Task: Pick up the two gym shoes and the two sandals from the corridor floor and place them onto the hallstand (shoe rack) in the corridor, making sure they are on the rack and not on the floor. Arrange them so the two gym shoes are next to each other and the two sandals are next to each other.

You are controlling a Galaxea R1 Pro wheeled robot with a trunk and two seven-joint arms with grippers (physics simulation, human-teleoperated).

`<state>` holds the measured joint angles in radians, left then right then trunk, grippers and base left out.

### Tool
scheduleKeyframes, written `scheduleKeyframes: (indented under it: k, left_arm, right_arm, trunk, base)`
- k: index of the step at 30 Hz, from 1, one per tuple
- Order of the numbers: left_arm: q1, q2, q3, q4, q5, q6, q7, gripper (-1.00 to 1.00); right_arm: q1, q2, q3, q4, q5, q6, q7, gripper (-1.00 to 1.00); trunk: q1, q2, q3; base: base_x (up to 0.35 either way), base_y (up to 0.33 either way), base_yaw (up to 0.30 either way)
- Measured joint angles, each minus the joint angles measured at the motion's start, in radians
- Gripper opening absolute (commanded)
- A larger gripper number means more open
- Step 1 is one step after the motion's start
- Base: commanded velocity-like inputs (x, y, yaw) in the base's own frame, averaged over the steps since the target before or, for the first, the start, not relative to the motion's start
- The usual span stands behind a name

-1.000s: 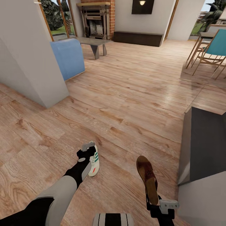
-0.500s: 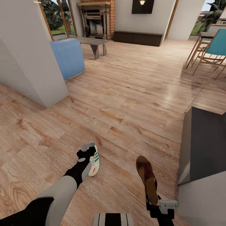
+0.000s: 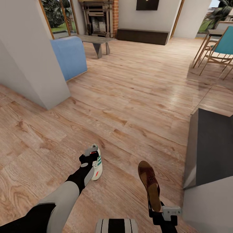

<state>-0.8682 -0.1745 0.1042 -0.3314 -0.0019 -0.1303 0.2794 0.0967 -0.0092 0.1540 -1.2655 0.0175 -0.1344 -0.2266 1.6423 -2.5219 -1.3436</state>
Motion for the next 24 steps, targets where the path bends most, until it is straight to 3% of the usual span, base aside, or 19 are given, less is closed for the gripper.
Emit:
scheduleKeyframes:
  k: [24]
  left_arm:
    - [0.000, 0.000, -0.002, 0.000, -0.001, -0.005, 0.000, 1.00]
  right_arm:
    - [0.000, 0.000, 0.002, 0.000, -0.001, -0.001, -0.002, -1.00]
  trunk:
    - [0.000, 0.000, -0.036]
  base:
    - [0.000, 0.000, 0.000]
